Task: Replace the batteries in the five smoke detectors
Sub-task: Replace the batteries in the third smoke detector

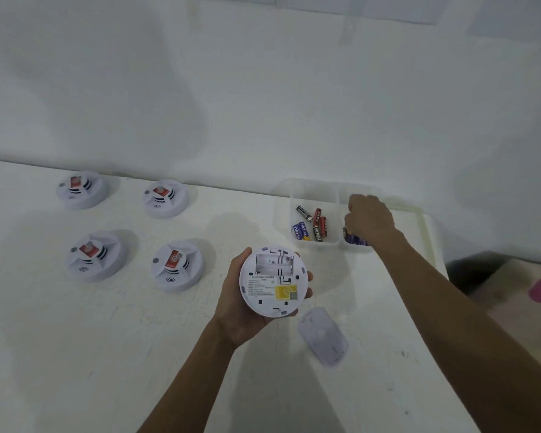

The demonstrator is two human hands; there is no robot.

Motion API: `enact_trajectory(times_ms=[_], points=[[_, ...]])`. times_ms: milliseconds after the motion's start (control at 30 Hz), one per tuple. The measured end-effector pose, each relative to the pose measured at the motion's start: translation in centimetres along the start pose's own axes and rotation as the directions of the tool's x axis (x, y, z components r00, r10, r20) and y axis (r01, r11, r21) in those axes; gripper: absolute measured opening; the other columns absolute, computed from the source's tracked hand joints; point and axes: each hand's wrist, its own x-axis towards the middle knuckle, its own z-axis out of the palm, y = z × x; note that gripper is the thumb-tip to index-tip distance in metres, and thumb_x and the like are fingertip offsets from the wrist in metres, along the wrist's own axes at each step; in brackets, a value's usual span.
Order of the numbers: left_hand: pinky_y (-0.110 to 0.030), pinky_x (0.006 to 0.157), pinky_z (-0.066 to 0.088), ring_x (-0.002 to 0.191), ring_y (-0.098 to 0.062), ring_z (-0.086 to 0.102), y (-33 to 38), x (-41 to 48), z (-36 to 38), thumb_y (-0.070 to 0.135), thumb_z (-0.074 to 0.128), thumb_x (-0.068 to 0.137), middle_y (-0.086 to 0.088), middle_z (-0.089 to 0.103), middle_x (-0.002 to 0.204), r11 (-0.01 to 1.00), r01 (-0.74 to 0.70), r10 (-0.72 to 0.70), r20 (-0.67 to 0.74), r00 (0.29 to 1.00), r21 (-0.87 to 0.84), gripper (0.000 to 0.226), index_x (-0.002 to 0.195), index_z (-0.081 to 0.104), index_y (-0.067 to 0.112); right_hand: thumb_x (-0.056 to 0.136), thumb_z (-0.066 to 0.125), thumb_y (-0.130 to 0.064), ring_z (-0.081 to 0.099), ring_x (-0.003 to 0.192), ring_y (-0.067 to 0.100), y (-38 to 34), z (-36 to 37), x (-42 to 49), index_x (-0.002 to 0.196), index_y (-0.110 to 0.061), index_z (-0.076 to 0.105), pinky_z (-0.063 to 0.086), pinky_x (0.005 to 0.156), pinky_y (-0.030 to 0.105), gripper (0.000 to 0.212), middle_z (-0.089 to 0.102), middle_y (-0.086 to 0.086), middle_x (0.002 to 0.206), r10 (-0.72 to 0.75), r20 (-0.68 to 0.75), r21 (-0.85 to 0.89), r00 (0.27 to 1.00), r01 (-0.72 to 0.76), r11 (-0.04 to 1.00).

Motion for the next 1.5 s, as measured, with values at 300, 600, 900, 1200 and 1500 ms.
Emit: enact_trajectory(times_ms=[300, 600, 900, 1200, 1500], points=[[-0.044, 0.099, 0.043, 0.119, -0.034, 0.055, 0.0, 0.1, -0.2, 0.061, 0.057, 0.079, -0.015, 0.056, 0.132, 0.998, -0.018, 0.021, -0.044, 0.999, 0.052, 0.071, 0.131, 0.056, 0.014, 0.087, 0.053, -0.014, 0.046, 0.07, 0.025, -4.3, 1.2, -0.7, 0.1, -0.009, 0.056, 0.037, 0.06, 0.029, 0.014, 0.057, 0.011, 0.081, -0.455, -0.012, -0.256, 0.89, 0.437, 0.862], [-0.044, 0.098, 0.044, 0.119, -0.033, 0.055, 0.4, -0.1, -0.2, 0.062, 0.058, 0.079, -0.015, 0.057, 0.132, 0.996, -0.052, 0.055, -0.051, 0.997, 0.067, 0.071, 0.132, 0.055, 0.015, 0.088, 0.053, -0.023, 0.062, 0.085, 0.024, -4.8, 3.8, 0.4, 0.109, -0.014, 0.055, 0.034, 0.066, 0.029, 0.023, 0.063, 0.005, 0.096, -0.399, 0.062, -0.439, 0.915, 0.384, 0.812], [-0.043, 0.099, 0.043, 0.122, -0.034, 0.053, 0.5, -0.5, -0.7, 0.061, 0.052, 0.083, -0.015, 0.055, 0.134, 0.997, -0.05, 0.052, -0.02, 0.998, 0.056, 0.07, 0.134, 0.053, 0.013, 0.085, 0.052, -0.019, 0.06, 0.078, 0.027, -5.4, 1.4, 1.7, 0.096, -0.007, 0.056, 0.044, 0.067, 0.031, 0.017, 0.064, 0.008, 0.088, -0.296, 0.029, 0.05, 0.955, 0.294, 0.954], [-0.046, 0.107, 0.034, 0.129, -0.037, 0.044, 1.0, -0.6, -1.0, 0.058, 0.043, 0.09, -0.019, 0.046, 0.141, 0.999, -0.05, 0.049, 0.048, 0.998, 0.011, 0.069, 0.141, 0.043, 0.01, 0.084, 0.046, -0.003, 0.042, 0.054, 0.018, -6.8, 2.3, 3.1, 0.079, -0.004, 0.051, 0.03, 0.045, 0.025, 0.007, 0.044, 0.004, 0.065, -0.205, 0.065, 0.112, 0.977, 0.197, 0.974], [-0.047, 0.107, 0.035, 0.129, -0.038, 0.044, 1.1, -0.7, -1.0, 0.056, 0.045, 0.09, -0.02, 0.045, 0.141, 0.998, -0.055, 0.056, 0.081, 0.995, -0.018, 0.07, 0.141, 0.042, 0.009, 0.09, 0.052, -0.01, 0.052, 0.077, 0.025, -7.2, 2.9, 3.0, 0.093, -0.003, 0.055, 0.037, 0.06, 0.027, 0.009, 0.053, 0.013, 0.099, -0.257, 0.111, -0.058, 0.96, 0.264, 0.963]])
